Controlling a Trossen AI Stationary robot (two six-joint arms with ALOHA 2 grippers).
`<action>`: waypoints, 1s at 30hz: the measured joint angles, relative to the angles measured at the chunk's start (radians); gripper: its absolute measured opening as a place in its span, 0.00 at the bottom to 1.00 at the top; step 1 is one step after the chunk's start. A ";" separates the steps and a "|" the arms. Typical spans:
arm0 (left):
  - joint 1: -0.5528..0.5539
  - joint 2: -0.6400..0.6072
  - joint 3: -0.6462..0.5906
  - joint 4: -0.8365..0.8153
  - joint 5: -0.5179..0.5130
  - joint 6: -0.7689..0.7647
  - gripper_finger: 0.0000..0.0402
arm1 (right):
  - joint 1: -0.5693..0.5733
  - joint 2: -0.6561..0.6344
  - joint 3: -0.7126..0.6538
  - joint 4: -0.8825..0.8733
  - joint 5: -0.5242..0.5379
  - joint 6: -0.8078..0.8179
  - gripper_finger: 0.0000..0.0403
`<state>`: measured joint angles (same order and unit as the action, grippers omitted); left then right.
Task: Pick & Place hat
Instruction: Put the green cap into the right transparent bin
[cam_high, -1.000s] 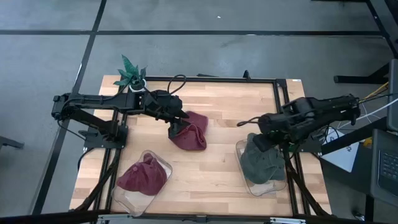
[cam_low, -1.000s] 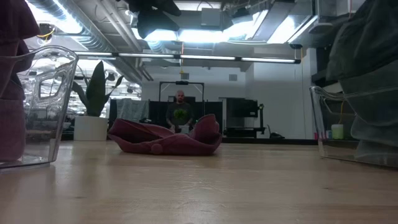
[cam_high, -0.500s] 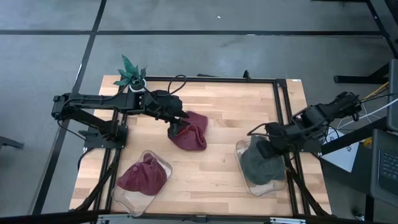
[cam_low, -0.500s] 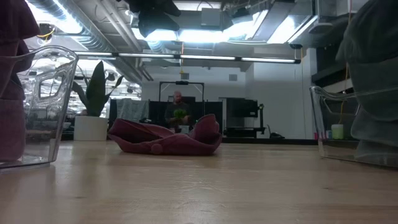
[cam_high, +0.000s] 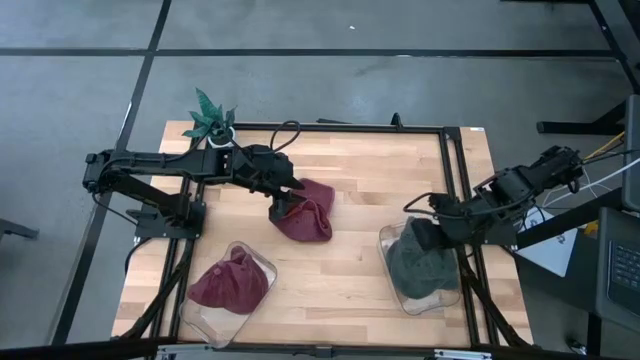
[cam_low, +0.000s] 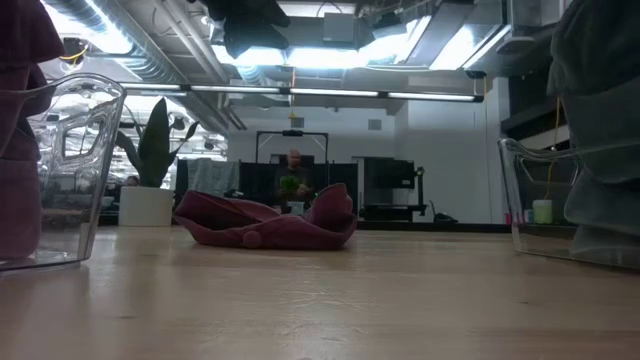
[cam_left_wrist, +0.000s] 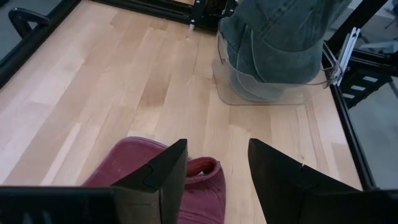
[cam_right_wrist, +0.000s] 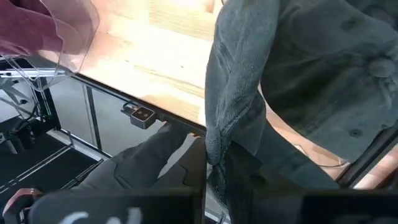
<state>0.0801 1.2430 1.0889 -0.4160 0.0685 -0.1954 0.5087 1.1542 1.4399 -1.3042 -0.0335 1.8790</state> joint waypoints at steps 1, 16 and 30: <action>0.000 0.000 0.000 0.000 0.000 0.000 0.41 | 0.000 -0.004 0.000 -0.002 0.005 0.004 0.08; 0.000 0.000 0.000 -0.007 0.000 0.000 0.41 | 0.048 0.059 0.078 -0.155 0.102 0.064 0.08; 0.000 0.000 0.000 -0.006 0.000 0.000 0.41 | 0.246 0.207 0.076 -0.133 0.091 0.363 0.08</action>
<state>0.0803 1.2430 1.0889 -0.4225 0.0681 -0.1951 0.7544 1.3615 1.5162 -1.4368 0.0577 2.2418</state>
